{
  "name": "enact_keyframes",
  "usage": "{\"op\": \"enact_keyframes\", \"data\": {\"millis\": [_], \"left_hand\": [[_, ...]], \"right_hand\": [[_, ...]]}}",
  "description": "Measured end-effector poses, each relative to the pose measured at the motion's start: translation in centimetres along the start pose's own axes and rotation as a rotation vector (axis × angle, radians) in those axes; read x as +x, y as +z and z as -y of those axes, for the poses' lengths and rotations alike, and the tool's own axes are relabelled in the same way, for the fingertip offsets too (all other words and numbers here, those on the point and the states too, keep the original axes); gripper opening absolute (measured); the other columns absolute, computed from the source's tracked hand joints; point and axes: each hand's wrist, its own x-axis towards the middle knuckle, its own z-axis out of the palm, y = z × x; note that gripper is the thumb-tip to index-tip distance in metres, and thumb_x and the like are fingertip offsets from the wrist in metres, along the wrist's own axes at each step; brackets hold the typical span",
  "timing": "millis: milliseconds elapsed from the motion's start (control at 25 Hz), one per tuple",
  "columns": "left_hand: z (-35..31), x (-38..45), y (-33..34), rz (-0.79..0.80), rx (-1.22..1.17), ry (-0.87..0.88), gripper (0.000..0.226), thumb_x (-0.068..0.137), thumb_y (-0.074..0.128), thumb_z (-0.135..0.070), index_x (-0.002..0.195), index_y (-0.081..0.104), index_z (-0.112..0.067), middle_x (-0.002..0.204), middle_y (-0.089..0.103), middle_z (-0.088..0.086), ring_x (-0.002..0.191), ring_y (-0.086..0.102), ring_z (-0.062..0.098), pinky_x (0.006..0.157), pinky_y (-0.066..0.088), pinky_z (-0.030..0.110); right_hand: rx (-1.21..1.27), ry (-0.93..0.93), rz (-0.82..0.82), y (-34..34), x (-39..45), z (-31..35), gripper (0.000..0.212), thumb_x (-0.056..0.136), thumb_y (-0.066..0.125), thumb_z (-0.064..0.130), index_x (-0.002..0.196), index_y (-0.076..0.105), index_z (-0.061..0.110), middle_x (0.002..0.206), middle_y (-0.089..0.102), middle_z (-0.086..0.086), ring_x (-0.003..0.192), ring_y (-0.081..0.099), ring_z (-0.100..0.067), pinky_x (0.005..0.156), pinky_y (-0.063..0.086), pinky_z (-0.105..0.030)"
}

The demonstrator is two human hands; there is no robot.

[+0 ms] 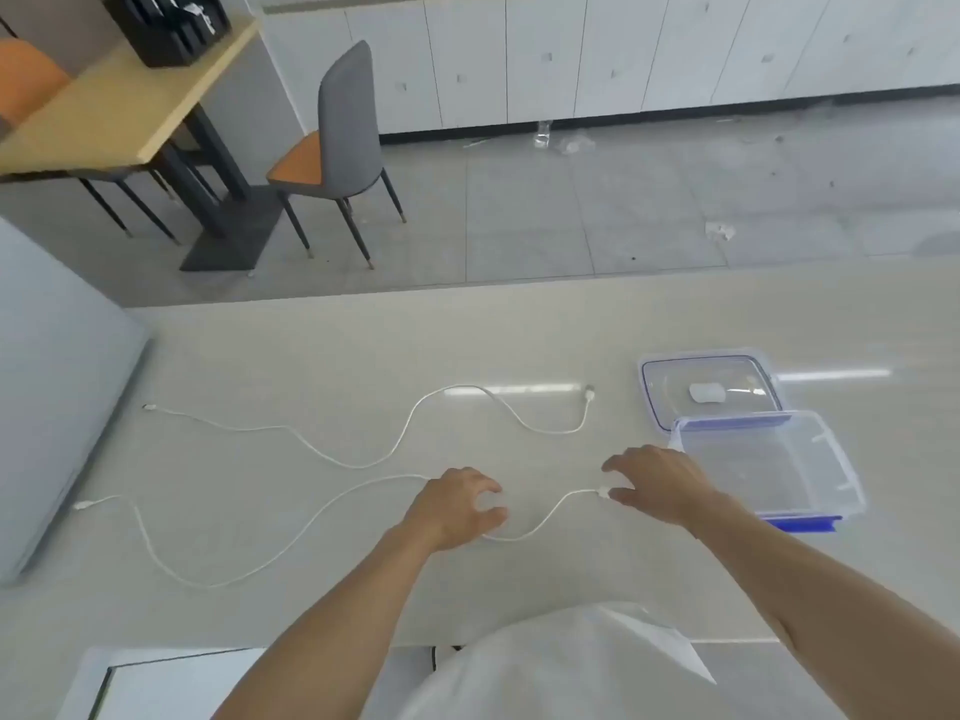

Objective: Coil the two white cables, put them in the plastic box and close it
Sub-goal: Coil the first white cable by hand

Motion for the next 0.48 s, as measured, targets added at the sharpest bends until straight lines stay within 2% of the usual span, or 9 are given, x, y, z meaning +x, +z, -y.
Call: {"op": "enact_keyframes", "data": {"millis": [160,320,480], "left_hand": [[-3.3,1.9,3.4,0.077,0.190,0.024,0.041,0.086,0.057,-0.052,0.121,0.064,-0.031,0.130,0.058,-0.006,0.121,0.051,0.018,0.099,0.039,0.036],[-4.6,2.8,5.9,-0.034,0.199,0.031,0.027,0.083,0.061,-0.045,0.100,0.067,-0.025,0.107,0.063,-0.002,0.103,0.056,0.021,0.085,0.039,0.034],[-5.7,2.7,7.6,-0.162,0.186,-0.037,0.014,0.091,0.057,-0.031,0.098,0.065,-0.022,0.104,0.061,-0.002,0.104,0.056,0.022,0.086,0.036,0.034]], "right_hand": [[0.005,-0.036,0.057,1.4,0.6,0.1,0.045,0.097,0.054,0.033,0.141,0.047,0.032,0.134,0.059,0.002,0.123,0.055,-0.021,0.096,0.045,-0.036],[0.005,-0.108,0.038,3.0,1.4,0.6,0.052,0.097,0.053,0.021,0.146,0.040,0.030,0.137,0.055,-0.001,0.124,0.052,-0.025,0.097,0.044,-0.038],[-0.007,-0.137,-0.011,4.2,1.5,0.8,0.048,0.097,0.052,0.016,0.142,0.046,0.028,0.134,0.054,-0.002,0.120,0.053,-0.026,0.095,0.045,-0.038]]}}
